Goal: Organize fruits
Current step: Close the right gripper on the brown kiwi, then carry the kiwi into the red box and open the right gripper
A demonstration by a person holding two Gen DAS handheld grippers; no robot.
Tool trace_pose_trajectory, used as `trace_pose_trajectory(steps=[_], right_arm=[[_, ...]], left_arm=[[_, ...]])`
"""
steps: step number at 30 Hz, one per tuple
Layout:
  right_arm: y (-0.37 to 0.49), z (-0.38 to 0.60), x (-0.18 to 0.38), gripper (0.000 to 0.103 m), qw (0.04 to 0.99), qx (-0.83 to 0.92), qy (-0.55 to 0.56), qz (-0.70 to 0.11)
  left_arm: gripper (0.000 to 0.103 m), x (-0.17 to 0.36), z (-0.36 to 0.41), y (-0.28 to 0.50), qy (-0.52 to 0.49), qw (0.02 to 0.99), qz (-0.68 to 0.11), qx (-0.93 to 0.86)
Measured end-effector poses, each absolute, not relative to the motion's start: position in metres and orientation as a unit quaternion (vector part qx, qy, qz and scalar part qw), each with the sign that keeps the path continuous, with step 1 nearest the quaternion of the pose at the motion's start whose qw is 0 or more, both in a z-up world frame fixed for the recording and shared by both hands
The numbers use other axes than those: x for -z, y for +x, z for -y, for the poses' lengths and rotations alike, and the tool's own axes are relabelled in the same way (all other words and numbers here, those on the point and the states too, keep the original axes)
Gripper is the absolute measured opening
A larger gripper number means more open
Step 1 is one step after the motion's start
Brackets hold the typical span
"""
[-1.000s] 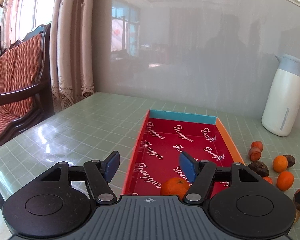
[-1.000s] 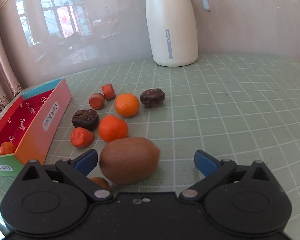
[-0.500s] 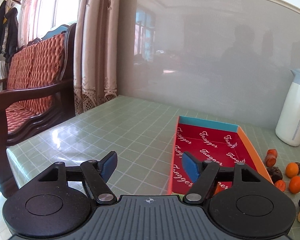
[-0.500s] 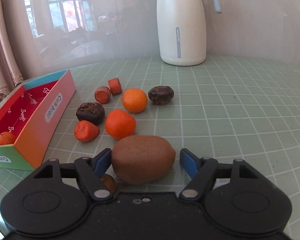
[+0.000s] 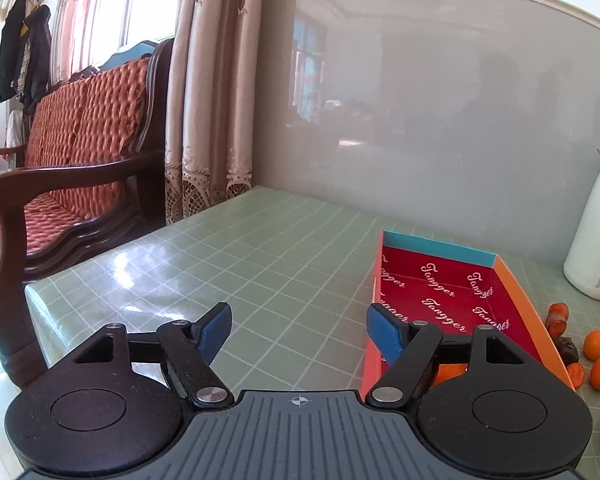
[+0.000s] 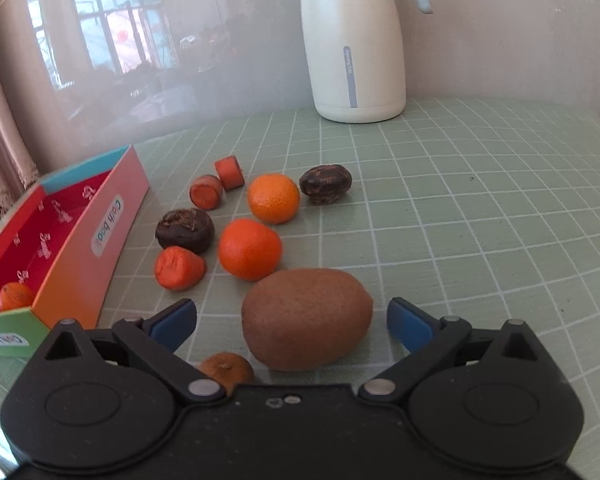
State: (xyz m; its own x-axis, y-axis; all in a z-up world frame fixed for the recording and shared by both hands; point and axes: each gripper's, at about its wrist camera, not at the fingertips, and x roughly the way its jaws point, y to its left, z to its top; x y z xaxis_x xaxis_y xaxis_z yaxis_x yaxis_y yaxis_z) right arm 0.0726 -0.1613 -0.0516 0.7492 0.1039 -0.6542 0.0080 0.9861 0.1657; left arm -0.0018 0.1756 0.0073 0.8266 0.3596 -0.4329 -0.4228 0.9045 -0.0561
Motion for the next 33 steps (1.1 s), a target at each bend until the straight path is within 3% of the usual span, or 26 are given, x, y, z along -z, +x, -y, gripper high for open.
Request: trace_pose_trajectory(steps=[8,9,11,12,23,33], right_arm=[[0.067,0.156,0.052,0.103,0.931,0.017,0.065,-0.358],[0.066,0.158,0.052,0.099,0.933,0.014,0.073,-0.353],[0.066,0.157,0.05,0.065,0.936,0.02,0.053,-0.348],[0.065,0.155,0.049,0.061,0.938,0.016,0.042,-0.345],[0.058,0.146,0.035,0.061,0.952,0.005,0.013,-0.306],[0.057,0.072,-0.003,0.061,0.956,-0.135,-0.002,-0.261]], left_arm=[[0.078,-0.007,-0.172,-0.001,-0.072,0.954,-0.212,-0.2],[0.078,-0.007,-0.171,-0.001,-0.071,0.954,-0.213,-0.2],[0.079,-0.006,-0.171,-0.001,-0.071,0.954,-0.213,-0.199],[0.079,-0.007,-0.17,-0.001,-0.07,0.954,-0.213,-0.198],[0.083,-0.007,-0.174,-0.001,-0.078,0.952,-0.213,-0.203],[0.084,-0.006,-0.188,-0.012,-0.081,0.949,-0.207,-0.222]])
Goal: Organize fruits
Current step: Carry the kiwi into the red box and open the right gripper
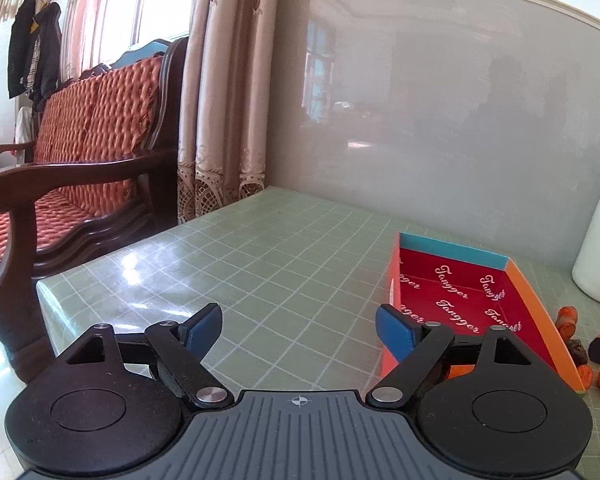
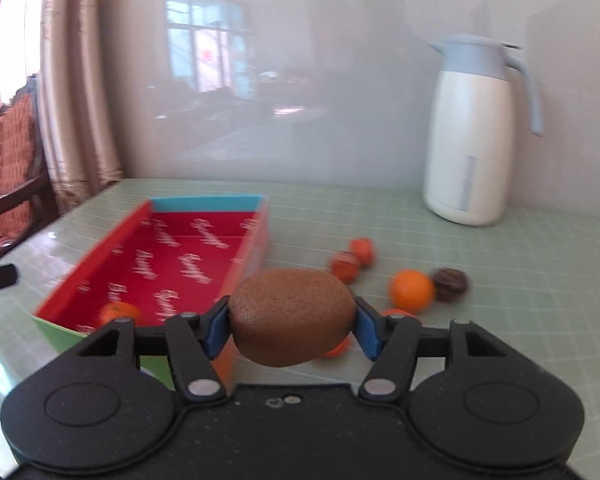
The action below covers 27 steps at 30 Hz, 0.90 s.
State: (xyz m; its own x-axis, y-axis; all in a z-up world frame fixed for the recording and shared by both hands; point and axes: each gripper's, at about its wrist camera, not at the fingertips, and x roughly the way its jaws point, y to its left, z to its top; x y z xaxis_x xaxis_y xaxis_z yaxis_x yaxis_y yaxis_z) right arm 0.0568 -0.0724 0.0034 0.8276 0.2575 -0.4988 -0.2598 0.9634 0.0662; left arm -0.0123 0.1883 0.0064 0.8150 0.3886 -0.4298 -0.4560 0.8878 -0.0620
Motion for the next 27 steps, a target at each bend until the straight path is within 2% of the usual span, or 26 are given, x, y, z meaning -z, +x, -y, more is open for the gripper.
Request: trace_pose_trajectory(steps=[10,16,27], right_arm=[[0.071,0.001,0.003,0.061,0.939,-0.207,-0.043,-0.273],[0.071,0.002,0.012,0.061,0.931,-0.214,-0.021,-0.295],[0.066,0.018,0.003,0.063,0.938,-0.209,0.003,-0.276]], left_arm=[[0.084,-0.002,-0.218,-0.027,-0.094,0.938,-0.21,-0.257],[0.084,-0.001,-0.228,-0.029,-0.1,0.935,-0.211,-0.266],[0.084,-0.002,-0.219,-0.028,-0.093,0.939,-0.209,-0.257]])
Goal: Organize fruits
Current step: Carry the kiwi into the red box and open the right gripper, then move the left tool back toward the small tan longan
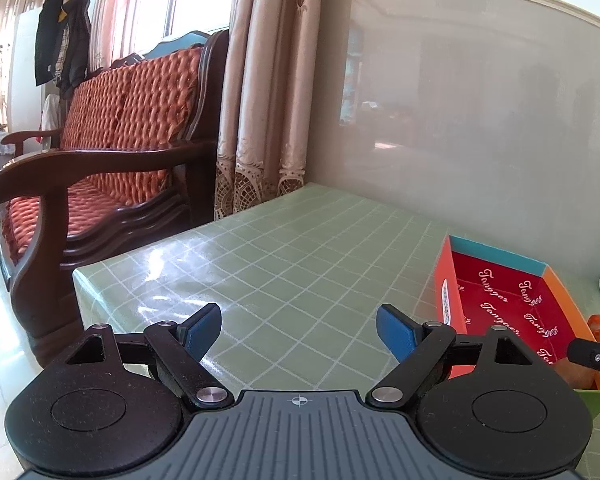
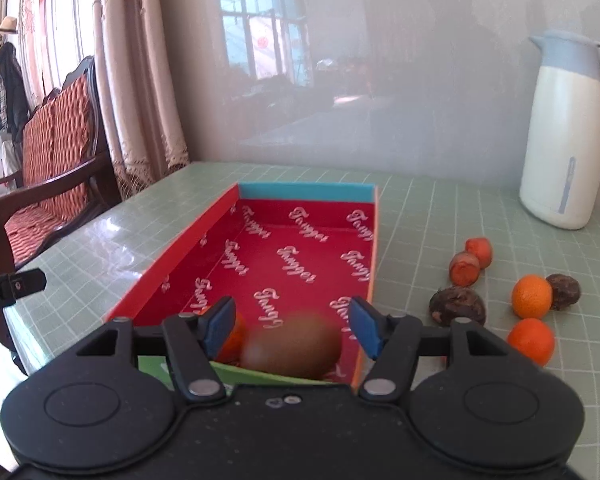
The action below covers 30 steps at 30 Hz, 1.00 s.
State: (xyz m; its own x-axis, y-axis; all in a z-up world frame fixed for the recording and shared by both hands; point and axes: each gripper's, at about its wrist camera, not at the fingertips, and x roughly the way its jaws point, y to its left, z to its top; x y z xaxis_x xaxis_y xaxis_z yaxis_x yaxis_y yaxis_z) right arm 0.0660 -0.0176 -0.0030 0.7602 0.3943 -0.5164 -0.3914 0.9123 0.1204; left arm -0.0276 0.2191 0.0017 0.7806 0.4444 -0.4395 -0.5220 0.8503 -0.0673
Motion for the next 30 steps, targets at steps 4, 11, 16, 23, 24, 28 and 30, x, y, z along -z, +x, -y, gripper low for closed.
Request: trace_pose_trajectory(steps=[4,11,16,23,24,28,30], right_arm=[[0.067,0.033,-0.001,0.063,0.943,-0.194,0.02,-0.27],[0.079,0.077,0.022,0.066,0.904,-0.212,0.153,-0.339],[0.07,0.063,0.02,0.073,0.894,-0.25,0.155,-0.338],[0.059,0.041,0.015,0.087,0.897,-0.256,0.143,-0.33],[0.059,0.038,0.015,0.087,0.895,-0.262,0.143,-0.331],[0.053,0.026,0.015,0.087,0.896,-0.274,0.124,-0.328],[0.052,0.026,0.016,0.085,0.898,-0.27,0.118,-0.326]], left_arm=[[0.085,-0.002,-0.22,-0.028,-0.098,0.938,-0.208,-0.26],[0.085,-0.003,-0.219,-0.028,-0.1,0.938,-0.207,-0.259],[0.085,-0.004,-0.217,-0.028,-0.095,0.939,-0.204,-0.259],[0.086,-0.004,-0.218,-0.029,-0.095,0.939,-0.203,-0.263],[0.086,-0.004,-0.217,-0.029,-0.094,0.939,-0.203,-0.262],[0.086,-0.004,-0.216,-0.029,-0.092,0.939,-0.203,-0.261],[0.086,-0.006,-0.215,-0.028,-0.094,0.941,-0.201,-0.257]])
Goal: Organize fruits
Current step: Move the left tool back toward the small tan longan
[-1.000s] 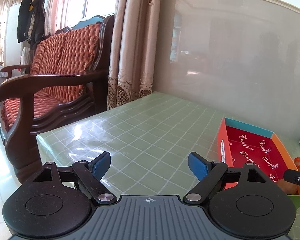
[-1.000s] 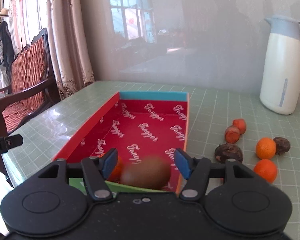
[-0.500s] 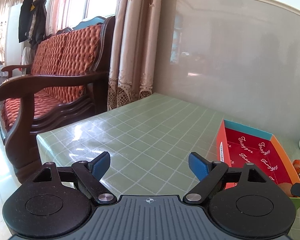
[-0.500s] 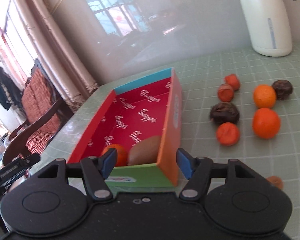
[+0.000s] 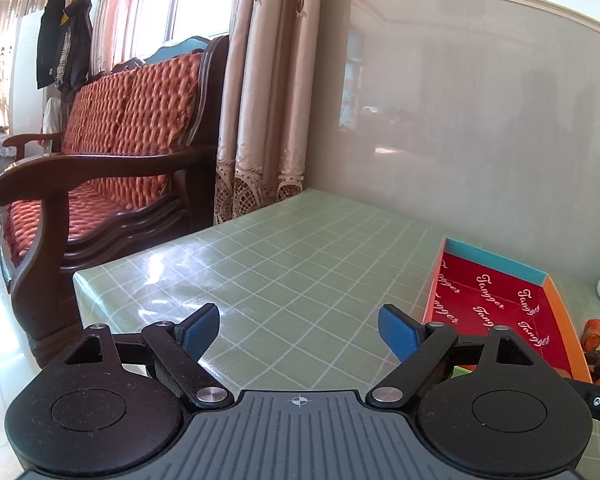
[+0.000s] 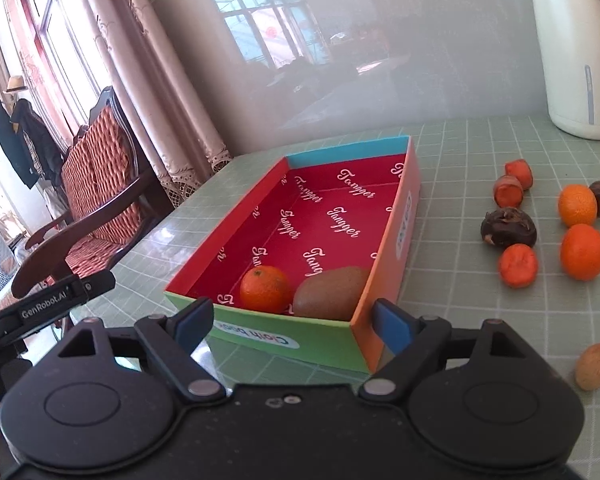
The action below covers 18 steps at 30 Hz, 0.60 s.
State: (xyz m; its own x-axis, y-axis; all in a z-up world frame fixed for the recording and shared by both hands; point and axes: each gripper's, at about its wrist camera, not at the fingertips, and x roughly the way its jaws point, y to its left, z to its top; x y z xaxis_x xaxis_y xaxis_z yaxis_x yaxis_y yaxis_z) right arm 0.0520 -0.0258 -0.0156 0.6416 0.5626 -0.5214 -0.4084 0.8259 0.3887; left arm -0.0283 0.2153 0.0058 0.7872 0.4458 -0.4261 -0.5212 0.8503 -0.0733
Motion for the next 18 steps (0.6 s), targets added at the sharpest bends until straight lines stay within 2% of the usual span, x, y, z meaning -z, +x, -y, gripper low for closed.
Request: trace_pose_trajectory(steps=[3,7,13,18], right_arm=[[0.049,0.037,0.01,0.086,0.913,-0.241,0.108,-0.311],[0.044,0.069,-0.003,0.103,0.948,-0.154,0.065,-0.269],[0.04,0.137,-0.012,0.103,0.97,-0.011,0.009,-0.244],[0.037,0.188,-0.007,0.103,0.963,0.073,-0.031,-0.258]], left_arm=[[0.087,-0.009,-0.209,-0.026,-0.094,0.945,-0.196,-0.243],[0.088,-0.011,-0.186,-0.017,-0.088,0.955,-0.194,-0.207],[0.091,-0.014,-0.125,0.0,-0.056,0.973,-0.191,-0.119],[0.093,-0.011,-0.07,0.006,-0.017,0.98,-0.195,-0.047]])
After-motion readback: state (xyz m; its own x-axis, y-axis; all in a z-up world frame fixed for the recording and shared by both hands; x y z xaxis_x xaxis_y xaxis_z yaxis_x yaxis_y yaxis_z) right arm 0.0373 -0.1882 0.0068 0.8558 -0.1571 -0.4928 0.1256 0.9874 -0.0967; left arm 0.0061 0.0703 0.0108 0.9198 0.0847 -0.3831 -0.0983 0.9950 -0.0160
